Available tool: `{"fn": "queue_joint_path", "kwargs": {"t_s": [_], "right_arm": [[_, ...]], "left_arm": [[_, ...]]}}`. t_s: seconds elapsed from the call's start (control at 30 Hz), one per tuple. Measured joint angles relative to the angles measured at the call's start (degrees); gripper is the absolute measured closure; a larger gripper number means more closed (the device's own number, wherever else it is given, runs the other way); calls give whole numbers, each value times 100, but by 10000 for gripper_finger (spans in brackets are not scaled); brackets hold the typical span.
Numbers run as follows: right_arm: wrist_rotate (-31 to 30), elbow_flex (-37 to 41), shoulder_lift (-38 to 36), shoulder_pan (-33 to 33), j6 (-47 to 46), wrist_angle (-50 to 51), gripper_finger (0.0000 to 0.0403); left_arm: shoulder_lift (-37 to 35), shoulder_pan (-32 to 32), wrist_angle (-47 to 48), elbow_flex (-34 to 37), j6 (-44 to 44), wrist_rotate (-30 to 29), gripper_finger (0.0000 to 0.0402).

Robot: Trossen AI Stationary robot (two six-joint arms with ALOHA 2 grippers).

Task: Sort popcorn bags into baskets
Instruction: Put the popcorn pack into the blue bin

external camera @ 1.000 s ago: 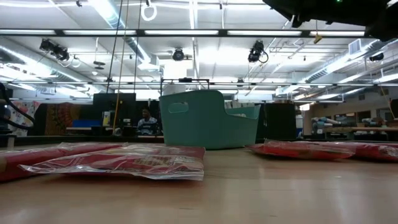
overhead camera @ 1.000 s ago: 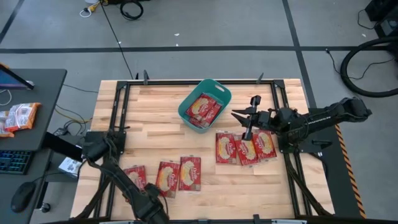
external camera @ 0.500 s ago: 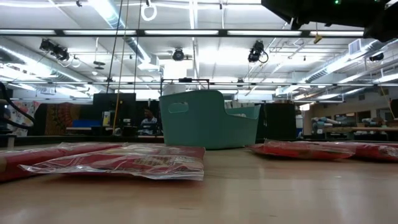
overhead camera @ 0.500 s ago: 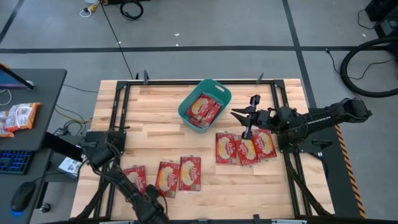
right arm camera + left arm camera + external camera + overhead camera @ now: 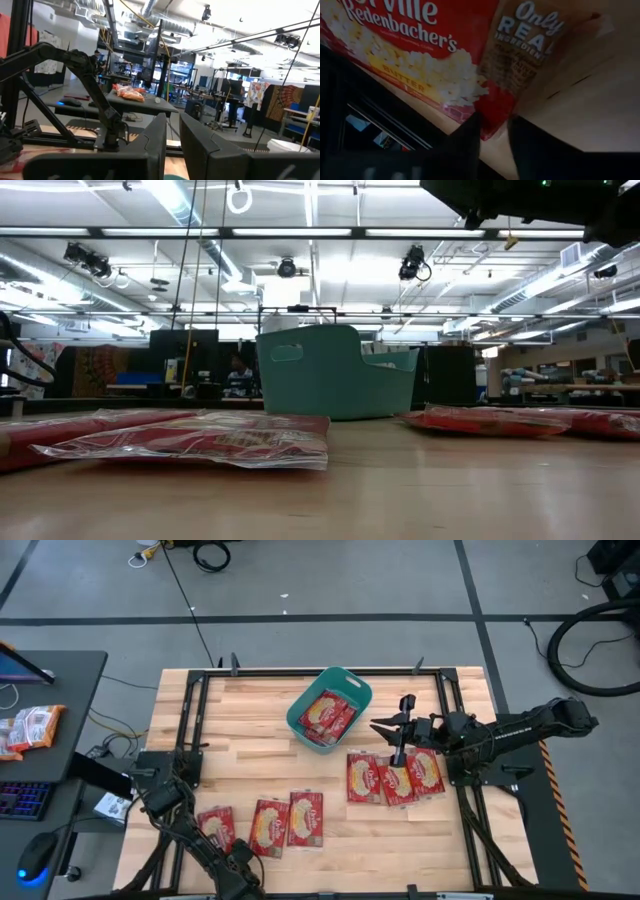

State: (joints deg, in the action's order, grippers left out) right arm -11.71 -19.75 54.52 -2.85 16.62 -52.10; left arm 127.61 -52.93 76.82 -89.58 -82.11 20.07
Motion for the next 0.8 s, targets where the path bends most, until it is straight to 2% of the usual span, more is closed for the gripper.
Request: {"fn": "queue_joint_path", "kwargs": {"t_s": [0.13, 0.27, 0.4, 0.63, 0.8], "right_arm": [[-1, 0, 0, 0, 0, 0, 344], [-2, 0, 0, 0, 0, 0, 344], [-2, 0, 0, 0, 0, 22, 344], [-2, 1, 0, 0, -19, 192, 344], [-4, 0, 0, 0, -196, 305, 344]], "left_arm": [[0, 25, 9, 0, -15, -8, 388], [-126, 105, 85, 0, 66, -38, 395], [-563, 259, 426, -2, 15, -319, 397], [-1567, 640, 865, -4, -253, -1075, 399], [-2129, 909, 1054, -4, -239, -1984, 400]]}}
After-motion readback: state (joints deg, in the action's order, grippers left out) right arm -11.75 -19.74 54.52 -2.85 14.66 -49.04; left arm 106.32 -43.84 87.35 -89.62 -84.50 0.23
